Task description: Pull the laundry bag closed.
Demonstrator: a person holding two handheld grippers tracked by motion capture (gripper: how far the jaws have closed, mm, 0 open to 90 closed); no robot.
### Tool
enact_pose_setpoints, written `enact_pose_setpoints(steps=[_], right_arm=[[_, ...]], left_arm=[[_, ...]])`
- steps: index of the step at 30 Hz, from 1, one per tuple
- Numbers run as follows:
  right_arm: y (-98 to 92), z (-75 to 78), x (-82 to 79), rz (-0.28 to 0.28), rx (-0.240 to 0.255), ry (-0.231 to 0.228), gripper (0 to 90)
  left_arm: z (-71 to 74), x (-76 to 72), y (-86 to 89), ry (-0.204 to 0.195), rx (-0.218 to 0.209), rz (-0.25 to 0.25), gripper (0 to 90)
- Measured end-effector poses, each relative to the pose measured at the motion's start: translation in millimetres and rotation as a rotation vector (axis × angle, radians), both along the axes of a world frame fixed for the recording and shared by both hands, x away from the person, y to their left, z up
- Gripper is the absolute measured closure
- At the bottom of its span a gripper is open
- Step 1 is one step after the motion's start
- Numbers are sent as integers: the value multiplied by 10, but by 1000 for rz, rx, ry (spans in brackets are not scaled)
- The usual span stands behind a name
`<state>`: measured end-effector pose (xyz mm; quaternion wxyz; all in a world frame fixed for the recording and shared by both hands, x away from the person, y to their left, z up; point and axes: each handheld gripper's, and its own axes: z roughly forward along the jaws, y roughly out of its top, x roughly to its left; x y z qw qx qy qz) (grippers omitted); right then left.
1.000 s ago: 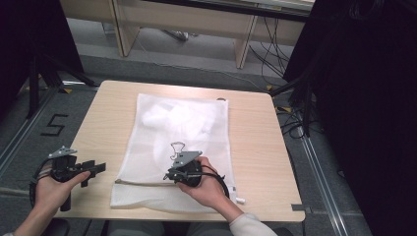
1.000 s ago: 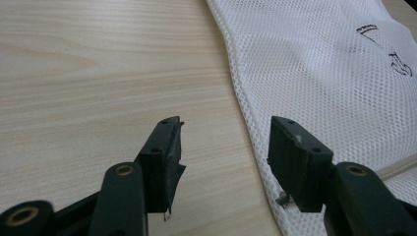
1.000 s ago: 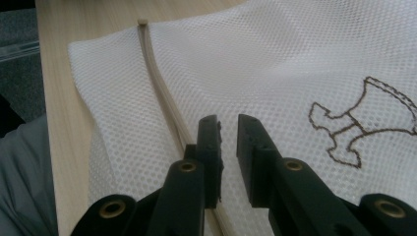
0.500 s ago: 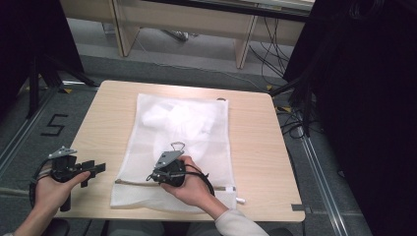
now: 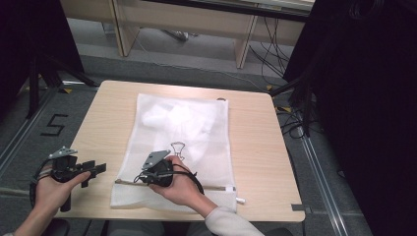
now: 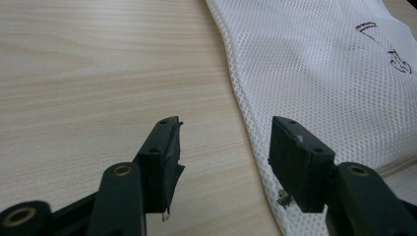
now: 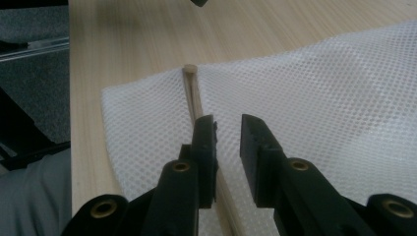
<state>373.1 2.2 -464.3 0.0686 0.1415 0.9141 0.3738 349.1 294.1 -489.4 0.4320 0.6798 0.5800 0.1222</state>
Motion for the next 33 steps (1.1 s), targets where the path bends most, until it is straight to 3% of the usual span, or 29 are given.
enact_pose_setpoints(steps=[17,26,33], right_arm=[[256,-27,2,32,2,25,754],[491,-82,66,51,12,45,760],[657,-139,107,56,-8,70,761]], left_arm=[[5,-1,2,4,-1,-6,450],[0,-1,-4,1,-1,-2,453],[3,-4,6,-2,-2,-3,453]])
